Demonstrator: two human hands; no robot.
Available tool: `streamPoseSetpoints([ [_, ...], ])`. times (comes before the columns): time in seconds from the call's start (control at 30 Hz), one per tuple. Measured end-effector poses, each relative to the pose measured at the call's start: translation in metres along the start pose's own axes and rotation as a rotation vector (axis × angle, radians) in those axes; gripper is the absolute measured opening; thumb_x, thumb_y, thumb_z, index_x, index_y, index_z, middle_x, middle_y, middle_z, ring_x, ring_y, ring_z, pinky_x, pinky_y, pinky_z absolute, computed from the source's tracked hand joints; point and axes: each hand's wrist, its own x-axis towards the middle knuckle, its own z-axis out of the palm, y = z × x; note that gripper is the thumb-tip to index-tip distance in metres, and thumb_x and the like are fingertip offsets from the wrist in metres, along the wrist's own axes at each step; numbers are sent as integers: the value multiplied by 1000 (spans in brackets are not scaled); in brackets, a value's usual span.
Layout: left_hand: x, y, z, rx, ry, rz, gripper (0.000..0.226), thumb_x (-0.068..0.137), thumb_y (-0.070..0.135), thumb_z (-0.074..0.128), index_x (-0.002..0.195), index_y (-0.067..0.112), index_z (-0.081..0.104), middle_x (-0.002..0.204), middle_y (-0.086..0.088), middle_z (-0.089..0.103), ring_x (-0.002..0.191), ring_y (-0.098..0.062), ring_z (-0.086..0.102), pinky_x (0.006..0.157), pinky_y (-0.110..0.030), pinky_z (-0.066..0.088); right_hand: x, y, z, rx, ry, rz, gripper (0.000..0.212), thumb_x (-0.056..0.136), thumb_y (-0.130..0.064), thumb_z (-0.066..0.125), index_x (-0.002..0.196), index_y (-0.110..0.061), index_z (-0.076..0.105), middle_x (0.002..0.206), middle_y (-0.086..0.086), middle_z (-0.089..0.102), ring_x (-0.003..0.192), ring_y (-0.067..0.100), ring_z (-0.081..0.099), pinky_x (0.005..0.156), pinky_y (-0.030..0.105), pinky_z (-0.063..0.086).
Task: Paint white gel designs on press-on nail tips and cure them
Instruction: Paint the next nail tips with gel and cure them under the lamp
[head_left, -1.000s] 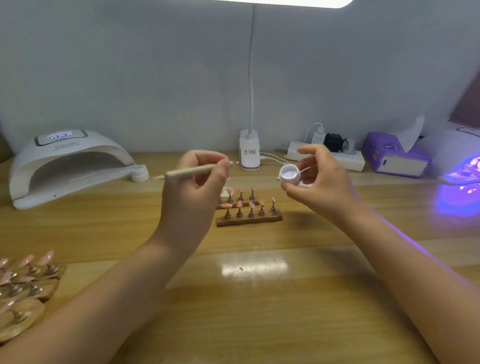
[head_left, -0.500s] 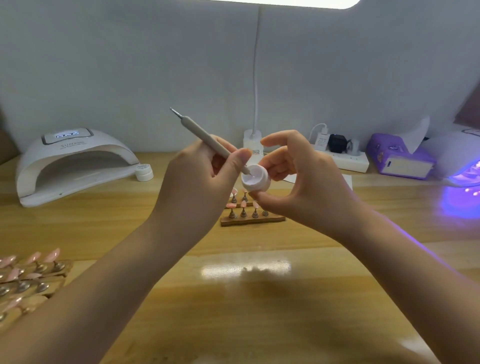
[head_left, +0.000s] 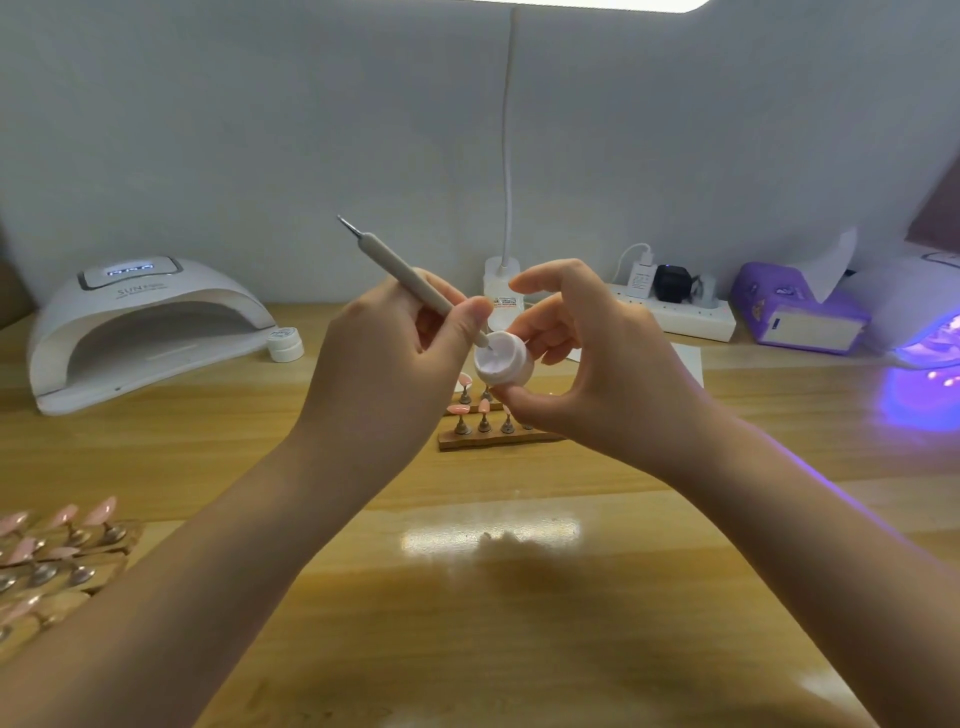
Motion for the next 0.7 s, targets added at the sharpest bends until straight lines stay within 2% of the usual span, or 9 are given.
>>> streamPoseSetpoints([
  [0.1,0,1,-1,-20,13,-8,13,93,35,57,82,28,55,67,13,57,64,6,56,54,-4,40,0,0,0,-2,2,6,70,71,-24,84,128,-15,44,93,-7,63,81,-1,60,78,9,49],
  [0.2,1,3,-3,-61,46,-26,15,93,37,56,79,34,53,70,8,63,68,-2,60,53,-7,42,0,0,-1,-7,2,8,70,71,-24,84,128,-14,44,93,-7,63,80,0,60,78,9,49],
  [0.37,3,6,-7,-131,95,-39,18,92,42,55,78,31,57,68,2,63,60,-4,57,51,-10,41,0,-1,-1,-7,6,15,71,71,-25,84,128,-15,43,94,-7,63,80,1,60,79,11,50],
  [0.43,3,6,-8,-155,113,-40,21,91,45,55,75,32,57,67,-2,63,59,-10,56,50,-11,41,0,-1,-1,0,8,17,70,71,-26,84,128,-15,43,94,-7,63,81,0,60,78,10,50],
  [0.6,3,4,-8,-166,140,-83,31,89,50,55,66,28,55,53,16,56,49,1,51,48,-8,36,1,-1,-1,6,13,21,71,71,-27,84,128,-16,43,94,-6,65,81,3,62,79,12,51],
  [0.7,4,4,-10,-206,174,-98,35,89,51,55,64,27,54,47,19,52,43,1,48,44,-7,32,0,-2,-1,8,10,21,71,71,-28,84,128,-17,42,94,-5,66,82,4,63,79,13,51],
])
